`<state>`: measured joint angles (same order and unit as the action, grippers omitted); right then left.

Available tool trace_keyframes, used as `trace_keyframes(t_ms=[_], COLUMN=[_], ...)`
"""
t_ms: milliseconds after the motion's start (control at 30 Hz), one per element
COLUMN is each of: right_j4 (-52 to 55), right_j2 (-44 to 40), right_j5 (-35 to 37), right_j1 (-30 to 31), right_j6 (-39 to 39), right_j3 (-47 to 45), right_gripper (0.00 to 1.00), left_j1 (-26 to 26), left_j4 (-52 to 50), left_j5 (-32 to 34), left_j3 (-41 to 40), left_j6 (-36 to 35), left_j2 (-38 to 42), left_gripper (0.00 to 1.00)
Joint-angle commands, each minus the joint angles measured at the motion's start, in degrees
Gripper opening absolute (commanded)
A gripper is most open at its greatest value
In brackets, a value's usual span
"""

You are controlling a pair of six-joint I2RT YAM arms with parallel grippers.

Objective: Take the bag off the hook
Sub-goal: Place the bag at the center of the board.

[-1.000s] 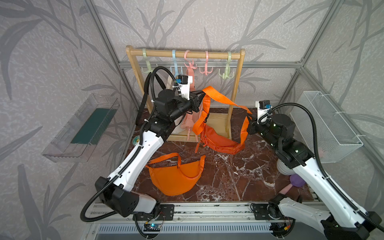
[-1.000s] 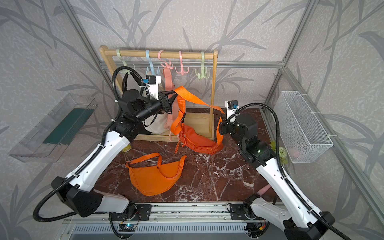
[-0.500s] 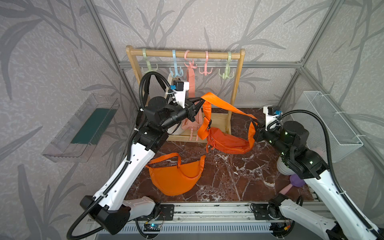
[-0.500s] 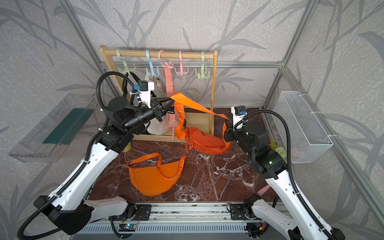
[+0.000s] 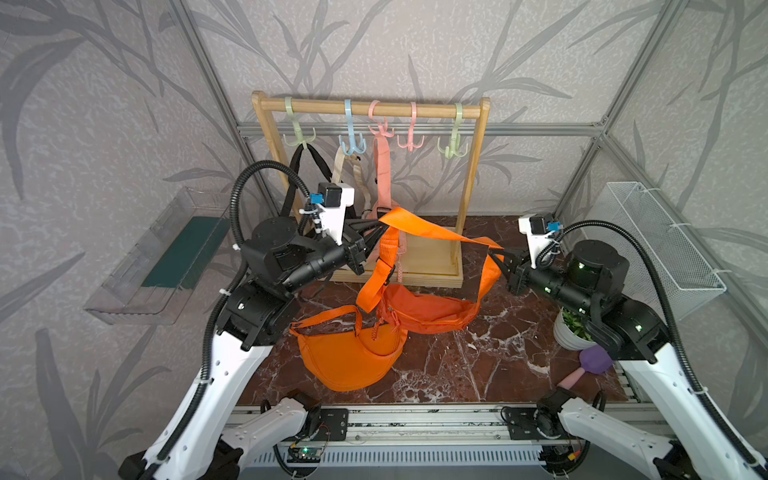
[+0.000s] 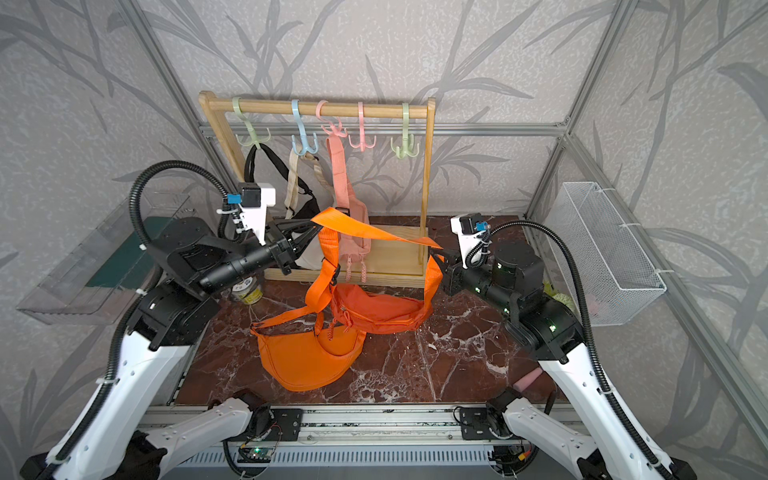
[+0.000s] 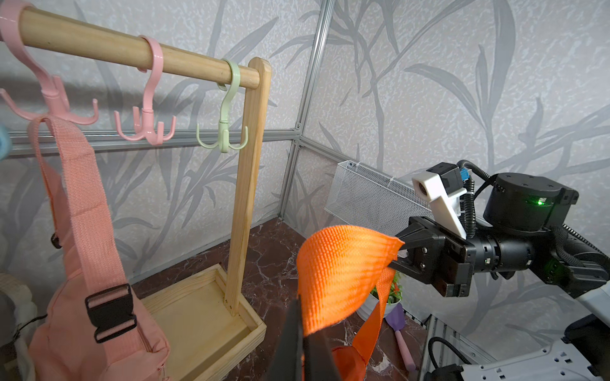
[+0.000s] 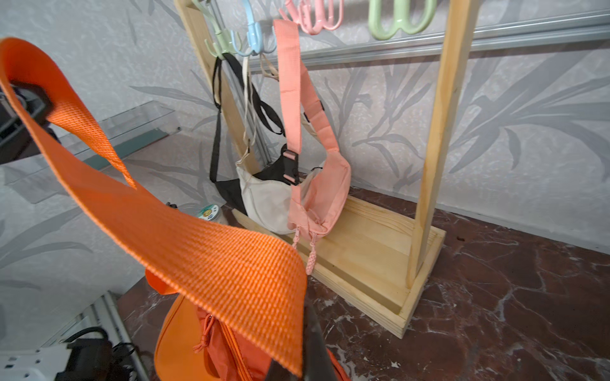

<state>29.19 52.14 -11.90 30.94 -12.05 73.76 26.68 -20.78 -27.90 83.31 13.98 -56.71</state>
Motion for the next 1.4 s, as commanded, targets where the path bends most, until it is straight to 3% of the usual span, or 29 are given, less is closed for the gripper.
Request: trace_keyframes(t_ms=[0, 367, 800, 1000, 1367], right_j4=[4.2, 12.1, 11.3, 10.3, 6.6], right_j2=[-0.3, -0.1, 0.8, 3.1, 4.1], right_j5=[-5.8, -6.2, -6.7, -0.8, 5.1], right_j1=[1.4, 9.4, 12.8, 13.4, 13.8], right_j6=[-1.4, -1.5, -4.0, -5.5, -9.8], right_j3=[2.8, 2.7, -1.3, -3.5, -9.5], right_gripper=[0.03, 0.03, 0.03, 0.02, 0.03], left_j1=[-0.3, -0.3, -0.3, -0.3, -0.3], left_j4=[-7.4, -20.7, -34.0, -33.9, -27.0], left_j5=[3.5, 10.5, 11.6, 19.7, 26.7], left_j3=[2.2, 1.1, 1.7, -3.5, -14.7], left_j6=[-2.1, -0.2, 6.5, 8.0, 12.3], left_j2=[3.7, 13.2, 17.0, 17.9, 18.8], left_gripper=[0.00, 0.00, 0.00, 0.00, 0.00])
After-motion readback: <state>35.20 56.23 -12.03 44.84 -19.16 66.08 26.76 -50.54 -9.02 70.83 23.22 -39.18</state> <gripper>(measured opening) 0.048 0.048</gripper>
